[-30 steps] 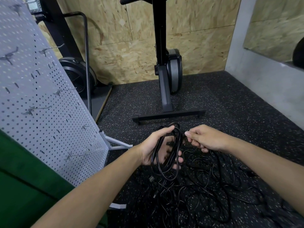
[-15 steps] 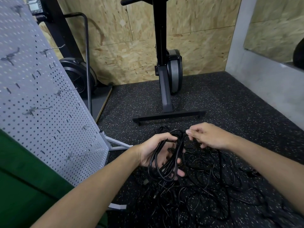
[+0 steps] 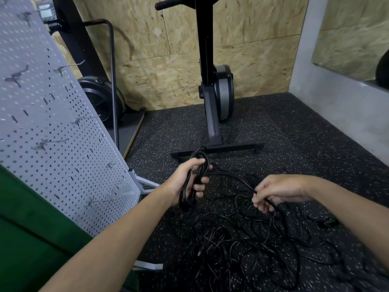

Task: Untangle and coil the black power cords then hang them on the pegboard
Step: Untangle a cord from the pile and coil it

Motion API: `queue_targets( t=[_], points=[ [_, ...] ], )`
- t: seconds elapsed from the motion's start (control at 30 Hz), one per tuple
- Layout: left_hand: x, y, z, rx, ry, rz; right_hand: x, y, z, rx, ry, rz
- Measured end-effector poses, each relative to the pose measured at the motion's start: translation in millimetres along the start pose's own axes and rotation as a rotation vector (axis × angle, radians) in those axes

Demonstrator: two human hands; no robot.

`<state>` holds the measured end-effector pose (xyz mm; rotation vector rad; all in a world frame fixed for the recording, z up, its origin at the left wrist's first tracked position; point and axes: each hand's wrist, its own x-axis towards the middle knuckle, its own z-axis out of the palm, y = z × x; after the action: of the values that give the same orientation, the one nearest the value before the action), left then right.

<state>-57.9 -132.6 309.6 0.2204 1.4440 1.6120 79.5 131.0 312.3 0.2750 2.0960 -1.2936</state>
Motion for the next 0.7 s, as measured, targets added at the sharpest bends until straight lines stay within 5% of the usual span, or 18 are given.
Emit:
queue_targets(
  t=[0.2, 0.4, 0.7],
  points=[
    [0.2, 0.6, -3.6, -0.014, 0.055, 0.034, -0.5, -1.1, 2.2, 0.083, 0.163, -0.087],
    [6.4, -13.3, 13.2, 0.097, 0.079, -0.046, 10.6, -40.6, 26.7, 0.487, 0.276, -0.204],
    [3.7, -13.6, 18.3, 0.115, 0.156, -0.042, 3.1, -45.6, 52.7, 0.254, 0.165, -0.301]
  ],
)
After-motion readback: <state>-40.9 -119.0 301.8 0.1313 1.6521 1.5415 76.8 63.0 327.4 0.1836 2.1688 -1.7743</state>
